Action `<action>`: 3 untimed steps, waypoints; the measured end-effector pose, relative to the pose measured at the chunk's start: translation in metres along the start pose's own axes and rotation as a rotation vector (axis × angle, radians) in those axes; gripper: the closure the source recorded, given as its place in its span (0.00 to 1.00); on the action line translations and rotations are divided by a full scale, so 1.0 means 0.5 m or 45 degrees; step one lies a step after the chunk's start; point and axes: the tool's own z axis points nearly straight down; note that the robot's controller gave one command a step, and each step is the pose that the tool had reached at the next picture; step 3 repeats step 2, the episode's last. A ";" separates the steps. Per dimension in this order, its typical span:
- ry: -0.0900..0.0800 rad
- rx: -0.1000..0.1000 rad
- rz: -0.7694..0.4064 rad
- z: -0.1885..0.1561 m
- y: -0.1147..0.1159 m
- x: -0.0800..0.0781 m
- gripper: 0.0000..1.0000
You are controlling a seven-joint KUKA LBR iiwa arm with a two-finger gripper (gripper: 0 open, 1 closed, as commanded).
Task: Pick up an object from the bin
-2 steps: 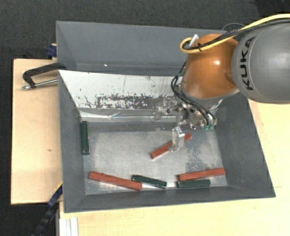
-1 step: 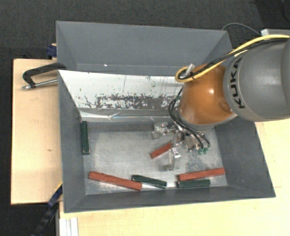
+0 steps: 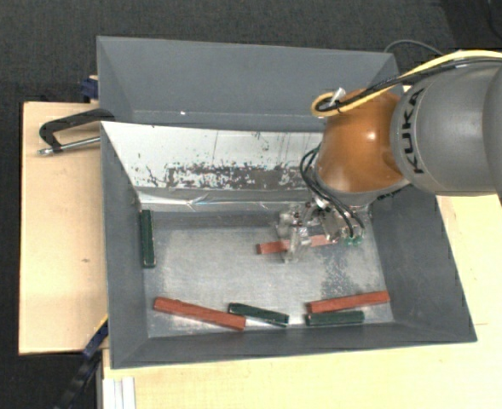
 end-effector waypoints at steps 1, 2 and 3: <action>0.000 0.000 0.001 0.000 0.000 0.000 1.00; -0.001 0.001 -0.022 -0.261 0.042 -0.031 1.00; -0.001 0.001 -0.022 -0.261 0.042 -0.031 1.00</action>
Offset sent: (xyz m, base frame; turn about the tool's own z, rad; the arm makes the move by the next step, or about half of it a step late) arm 0.0101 0.0219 0.1289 -0.0169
